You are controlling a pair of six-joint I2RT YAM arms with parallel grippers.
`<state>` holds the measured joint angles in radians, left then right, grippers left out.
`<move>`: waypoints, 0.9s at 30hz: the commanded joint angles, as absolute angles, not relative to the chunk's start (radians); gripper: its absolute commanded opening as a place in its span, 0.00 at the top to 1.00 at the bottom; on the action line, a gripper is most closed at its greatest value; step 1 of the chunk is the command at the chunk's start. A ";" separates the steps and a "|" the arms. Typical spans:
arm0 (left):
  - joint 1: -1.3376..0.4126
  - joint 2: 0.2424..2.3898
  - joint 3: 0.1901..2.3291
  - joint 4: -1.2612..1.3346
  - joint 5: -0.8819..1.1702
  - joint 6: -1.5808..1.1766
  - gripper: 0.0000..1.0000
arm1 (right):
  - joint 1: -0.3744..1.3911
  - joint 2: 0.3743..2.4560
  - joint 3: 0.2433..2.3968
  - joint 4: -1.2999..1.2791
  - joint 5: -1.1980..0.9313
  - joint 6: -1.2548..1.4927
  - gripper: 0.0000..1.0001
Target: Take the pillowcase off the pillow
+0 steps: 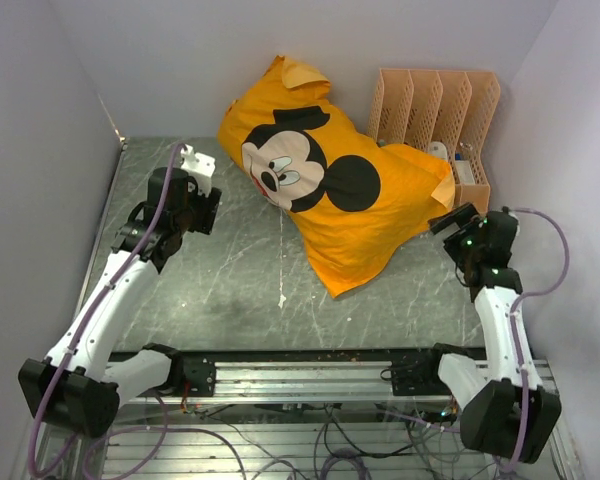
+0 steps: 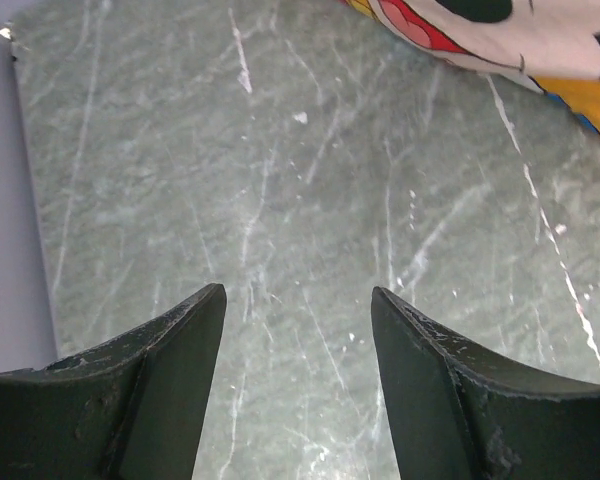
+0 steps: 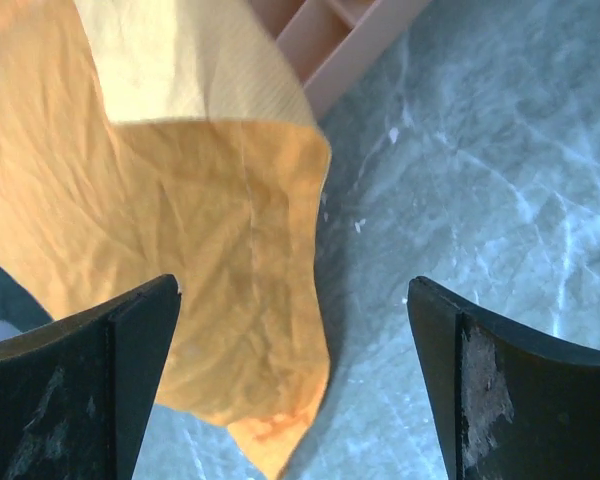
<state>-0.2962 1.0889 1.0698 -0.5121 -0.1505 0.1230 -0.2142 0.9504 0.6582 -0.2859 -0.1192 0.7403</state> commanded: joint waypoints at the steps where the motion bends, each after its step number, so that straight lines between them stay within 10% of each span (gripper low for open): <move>1: -0.288 1.043 1.048 -0.578 -0.054 0.106 0.28 | -0.350 0.934 0.670 -0.426 -0.133 0.902 0.15; 2: -0.288 1.041 1.046 -0.583 -0.046 0.106 0.28 | -0.377 0.960 0.602 -0.252 -0.358 0.856 0.26; 4: -0.286 1.041 1.052 -0.597 -0.032 0.111 0.28 | -0.370 0.994 0.555 -0.122 -0.563 0.875 0.02; 10: -0.257 1.058 1.103 -0.681 0.064 0.161 0.27 | -0.081 0.779 0.433 0.117 -0.235 0.870 0.00; 18: -0.217 1.136 1.194 -0.808 0.167 0.194 0.26 | 0.019 1.133 0.467 0.280 -0.139 0.785 0.01; 27: -0.193 1.160 1.228 -0.903 0.219 0.260 0.24 | 0.224 1.327 0.614 0.454 -0.111 0.709 0.31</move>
<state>-0.1986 1.1469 1.1801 -0.8265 0.1699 0.2283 0.0959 1.2755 0.5034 0.3328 -0.1513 0.7818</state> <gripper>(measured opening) 0.766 0.772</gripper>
